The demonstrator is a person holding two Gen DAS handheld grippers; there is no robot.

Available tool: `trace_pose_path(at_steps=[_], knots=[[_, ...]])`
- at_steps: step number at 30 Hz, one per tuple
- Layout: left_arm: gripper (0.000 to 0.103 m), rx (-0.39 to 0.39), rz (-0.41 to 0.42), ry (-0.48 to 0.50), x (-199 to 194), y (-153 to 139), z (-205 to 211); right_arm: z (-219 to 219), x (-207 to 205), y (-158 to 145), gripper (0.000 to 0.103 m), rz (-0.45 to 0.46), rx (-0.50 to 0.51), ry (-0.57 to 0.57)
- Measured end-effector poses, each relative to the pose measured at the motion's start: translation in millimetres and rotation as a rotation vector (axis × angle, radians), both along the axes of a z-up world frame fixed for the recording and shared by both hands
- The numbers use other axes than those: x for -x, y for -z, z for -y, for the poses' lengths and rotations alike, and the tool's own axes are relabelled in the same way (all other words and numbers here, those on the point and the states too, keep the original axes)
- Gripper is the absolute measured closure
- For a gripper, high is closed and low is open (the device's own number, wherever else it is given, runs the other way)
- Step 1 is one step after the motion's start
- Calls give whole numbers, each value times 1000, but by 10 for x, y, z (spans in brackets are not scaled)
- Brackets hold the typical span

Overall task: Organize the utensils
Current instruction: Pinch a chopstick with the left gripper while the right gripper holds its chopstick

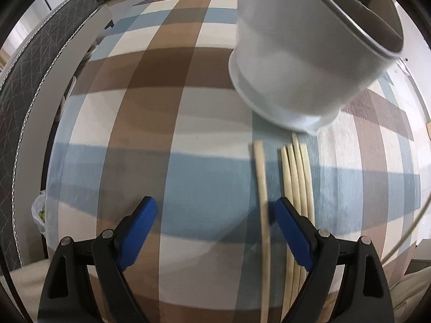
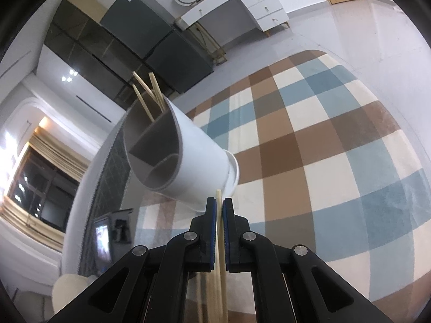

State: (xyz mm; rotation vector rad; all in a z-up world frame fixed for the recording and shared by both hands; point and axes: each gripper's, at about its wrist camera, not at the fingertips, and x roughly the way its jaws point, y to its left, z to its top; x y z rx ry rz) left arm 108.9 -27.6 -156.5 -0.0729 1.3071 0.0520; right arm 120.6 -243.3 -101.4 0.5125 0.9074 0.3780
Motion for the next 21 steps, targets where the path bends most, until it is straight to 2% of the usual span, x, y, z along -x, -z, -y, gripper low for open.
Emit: trace_pose_path(at_steps=[1,3,7,11,16,21], knots=[[20,0,2,2,-34,-6,10,5,3,-15,99,6,-3,1],[35,1,7,24,-54,-17,29,16,2,-40,99,15,-10,3],[56,3,26,76,-110,-50,132,48,-15,-64,99,24,-15,14],[101,28,64,68,-124,-72,132,86,-23,-65,99,27,-8,24],[101,121,97,48,-98,-106,49,89,3,-64,99,36,35,28],[101,162,217,27,113,-389,-93,17,105,-143,99,86,92,11]])
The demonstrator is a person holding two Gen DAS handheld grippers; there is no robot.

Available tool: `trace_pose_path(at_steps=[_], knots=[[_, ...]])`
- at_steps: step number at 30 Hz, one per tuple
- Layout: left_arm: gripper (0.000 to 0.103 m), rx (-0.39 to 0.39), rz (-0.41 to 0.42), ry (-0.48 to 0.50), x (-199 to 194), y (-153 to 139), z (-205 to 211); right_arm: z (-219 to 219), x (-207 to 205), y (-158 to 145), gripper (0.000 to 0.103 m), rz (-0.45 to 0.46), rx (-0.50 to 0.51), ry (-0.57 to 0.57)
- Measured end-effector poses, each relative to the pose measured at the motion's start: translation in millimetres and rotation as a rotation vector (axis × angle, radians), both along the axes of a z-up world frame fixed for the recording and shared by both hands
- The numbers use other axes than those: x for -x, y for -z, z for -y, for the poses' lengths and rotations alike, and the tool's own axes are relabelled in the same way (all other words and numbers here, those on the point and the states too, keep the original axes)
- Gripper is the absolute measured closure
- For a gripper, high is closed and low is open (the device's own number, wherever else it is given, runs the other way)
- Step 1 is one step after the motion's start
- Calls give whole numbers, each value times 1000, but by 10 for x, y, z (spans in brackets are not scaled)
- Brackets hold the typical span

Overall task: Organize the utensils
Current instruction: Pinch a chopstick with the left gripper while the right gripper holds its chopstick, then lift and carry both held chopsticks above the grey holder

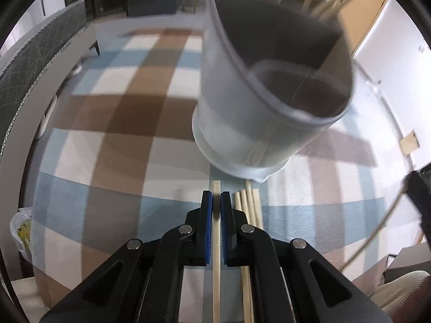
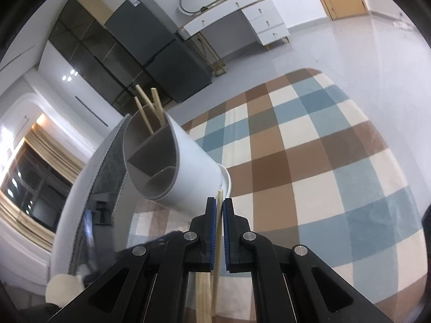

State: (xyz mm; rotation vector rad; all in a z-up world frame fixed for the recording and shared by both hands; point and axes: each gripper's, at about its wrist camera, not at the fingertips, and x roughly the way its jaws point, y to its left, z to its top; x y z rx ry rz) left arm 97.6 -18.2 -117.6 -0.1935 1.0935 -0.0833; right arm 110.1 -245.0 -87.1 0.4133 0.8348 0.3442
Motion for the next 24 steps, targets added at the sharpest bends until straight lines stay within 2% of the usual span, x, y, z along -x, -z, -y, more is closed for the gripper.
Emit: trace_pose_path(at_steps=[5,10,16,20,24], knots=[[101,61,150,3,263,-378,-103,-144,176,-112,99,71,56,-30],[101,93,232,16,445,-622,-35,-259,386,-176,99,119,116,-33],[101,96,270,45,513,-677,-100,-296,594,-283,99,175,161,-8],[101,67,243,60,531,-643,-125,-334,697,-342,99,192,182,3],[101,80,239,54,606,-671,-150,-403,788,-385,99,210,212,-5]])
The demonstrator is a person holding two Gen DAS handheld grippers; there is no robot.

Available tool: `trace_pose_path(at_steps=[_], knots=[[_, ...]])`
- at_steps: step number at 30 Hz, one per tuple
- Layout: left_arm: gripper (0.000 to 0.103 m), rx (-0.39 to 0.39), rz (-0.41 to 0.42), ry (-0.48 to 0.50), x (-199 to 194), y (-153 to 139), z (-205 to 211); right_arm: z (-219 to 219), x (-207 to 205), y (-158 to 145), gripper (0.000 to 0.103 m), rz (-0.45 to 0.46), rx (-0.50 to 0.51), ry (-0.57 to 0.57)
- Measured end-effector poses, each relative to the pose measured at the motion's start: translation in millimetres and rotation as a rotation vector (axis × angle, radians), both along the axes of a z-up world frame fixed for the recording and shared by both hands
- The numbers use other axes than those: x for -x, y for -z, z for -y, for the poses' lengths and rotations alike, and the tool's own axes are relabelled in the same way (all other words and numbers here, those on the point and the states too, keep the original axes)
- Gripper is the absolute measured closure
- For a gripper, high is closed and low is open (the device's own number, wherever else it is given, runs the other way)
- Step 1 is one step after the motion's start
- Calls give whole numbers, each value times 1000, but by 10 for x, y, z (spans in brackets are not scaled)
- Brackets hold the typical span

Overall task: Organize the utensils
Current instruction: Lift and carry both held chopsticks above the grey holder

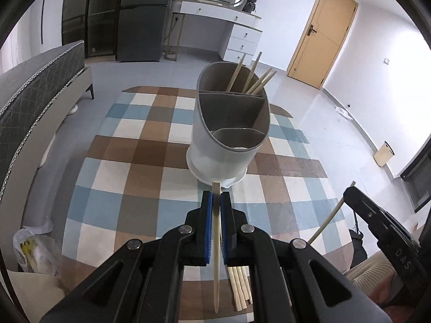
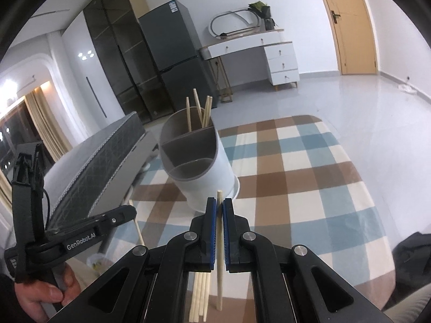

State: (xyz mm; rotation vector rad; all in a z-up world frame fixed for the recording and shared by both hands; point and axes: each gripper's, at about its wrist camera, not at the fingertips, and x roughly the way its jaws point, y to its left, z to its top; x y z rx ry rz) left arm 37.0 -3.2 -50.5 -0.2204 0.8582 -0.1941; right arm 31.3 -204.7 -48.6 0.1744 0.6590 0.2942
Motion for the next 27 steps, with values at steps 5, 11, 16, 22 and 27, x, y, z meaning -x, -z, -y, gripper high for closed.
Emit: trace_pose_path(at_steps=[5,11,16,22,27], knots=[[102,15,33,7,97,-141,-26,-29,97,-76,99,28,14,4],[102,11,55,26,176,-253,-27,-33,139,-136,99,53,29,15],[102,-2,70,39,195,-327,-37,-49,153,-167,99,67,45,12],[102,17,92,50,183,-477,-72,-50,154,-244,99,86,29,6],[102,36,109,50,121,-626,-103,-54,97,-393,99,117,25,-17]])
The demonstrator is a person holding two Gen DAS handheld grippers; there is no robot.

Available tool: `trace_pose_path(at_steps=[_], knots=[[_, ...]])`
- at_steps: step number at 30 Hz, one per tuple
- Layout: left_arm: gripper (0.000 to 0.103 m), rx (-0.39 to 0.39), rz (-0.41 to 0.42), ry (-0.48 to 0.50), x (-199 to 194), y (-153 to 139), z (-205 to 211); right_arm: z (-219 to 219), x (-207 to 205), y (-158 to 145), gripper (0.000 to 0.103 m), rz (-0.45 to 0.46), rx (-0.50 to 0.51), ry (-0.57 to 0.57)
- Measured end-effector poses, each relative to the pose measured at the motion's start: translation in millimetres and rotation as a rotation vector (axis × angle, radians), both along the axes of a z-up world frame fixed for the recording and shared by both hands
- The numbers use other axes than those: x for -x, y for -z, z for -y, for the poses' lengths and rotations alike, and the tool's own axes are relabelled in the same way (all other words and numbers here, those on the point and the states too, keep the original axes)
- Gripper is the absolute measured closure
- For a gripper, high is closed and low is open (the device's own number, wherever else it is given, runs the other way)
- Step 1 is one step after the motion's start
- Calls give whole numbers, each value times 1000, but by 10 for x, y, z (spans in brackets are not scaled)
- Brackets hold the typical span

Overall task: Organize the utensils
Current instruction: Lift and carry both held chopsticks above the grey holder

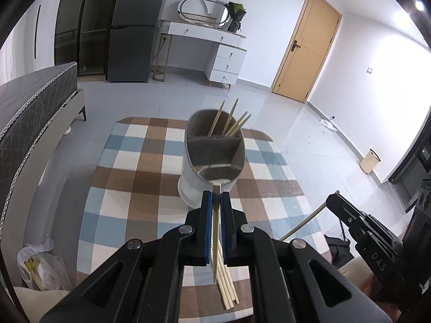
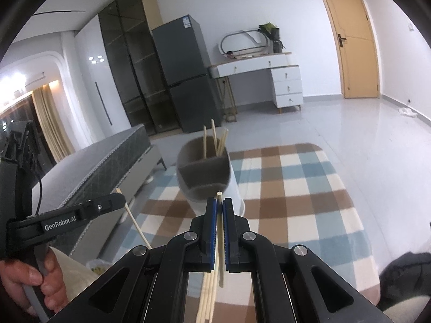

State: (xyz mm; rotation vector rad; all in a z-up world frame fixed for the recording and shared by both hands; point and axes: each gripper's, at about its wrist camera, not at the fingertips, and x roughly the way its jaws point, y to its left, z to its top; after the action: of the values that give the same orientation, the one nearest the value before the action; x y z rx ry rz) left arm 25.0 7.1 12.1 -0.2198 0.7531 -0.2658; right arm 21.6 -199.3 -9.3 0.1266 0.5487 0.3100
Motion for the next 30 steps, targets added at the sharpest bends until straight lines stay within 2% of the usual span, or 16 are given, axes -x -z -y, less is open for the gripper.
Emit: trace_pose_path(at_steps=[8,18,25,30], knots=[[102,44,52,-5,-209,-380,-53,-50,-207,-412,99,70,-9,-38],[102,84,106,-19,-769,-792,-117,-169,-764,-926,99,128,-31,-79],[102,72,152,-52,-1178,-927,-251,-277,-1177,-1079,99,150,-39,-92],[102,89,163,-56,-1400,-895,-303,-365,-1442,-1066,99,148,-46,-104]])
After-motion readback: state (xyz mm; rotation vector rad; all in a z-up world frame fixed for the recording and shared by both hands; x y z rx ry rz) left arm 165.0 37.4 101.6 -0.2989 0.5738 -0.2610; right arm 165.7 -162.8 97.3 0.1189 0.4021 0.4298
